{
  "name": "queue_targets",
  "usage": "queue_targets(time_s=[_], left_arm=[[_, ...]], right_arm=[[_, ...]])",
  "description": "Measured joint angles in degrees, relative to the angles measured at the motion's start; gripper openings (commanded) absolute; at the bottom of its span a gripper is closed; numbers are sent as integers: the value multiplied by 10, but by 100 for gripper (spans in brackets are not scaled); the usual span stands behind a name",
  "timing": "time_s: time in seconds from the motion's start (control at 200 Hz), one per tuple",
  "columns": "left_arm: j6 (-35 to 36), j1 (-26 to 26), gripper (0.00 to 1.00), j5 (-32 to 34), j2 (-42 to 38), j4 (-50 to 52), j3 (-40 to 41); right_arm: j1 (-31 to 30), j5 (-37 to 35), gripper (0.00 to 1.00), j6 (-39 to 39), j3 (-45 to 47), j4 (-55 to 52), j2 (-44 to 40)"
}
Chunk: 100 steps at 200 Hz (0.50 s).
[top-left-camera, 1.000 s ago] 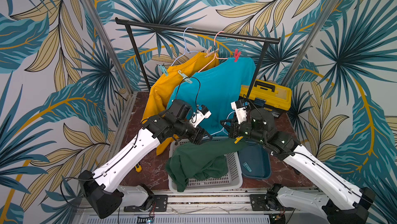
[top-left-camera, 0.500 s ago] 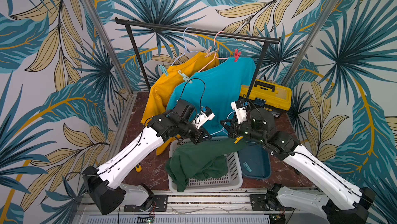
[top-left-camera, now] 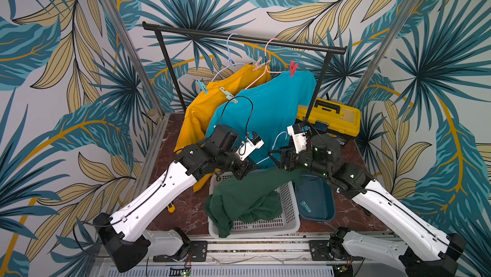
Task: Remove the clothespins securing t-shirts to the hanger
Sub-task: Adjust the hanger.
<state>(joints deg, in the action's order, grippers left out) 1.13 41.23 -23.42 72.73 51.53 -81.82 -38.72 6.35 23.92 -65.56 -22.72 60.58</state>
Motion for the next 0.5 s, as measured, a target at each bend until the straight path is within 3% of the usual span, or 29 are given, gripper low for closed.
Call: queue_targets(time_s=[0.13,0.25,0.501], left_arm=[[14,15,0,40,-27,1,2],[25,58,0,103,-42,2,5],[60,159,0,248,-73,4,12]], right_arm=[[0,-32,99,19,0,-21,-42],[-1,-106,100,57,-35,-98,-62],[-1,-222,100,158,-144,-269,-11]])
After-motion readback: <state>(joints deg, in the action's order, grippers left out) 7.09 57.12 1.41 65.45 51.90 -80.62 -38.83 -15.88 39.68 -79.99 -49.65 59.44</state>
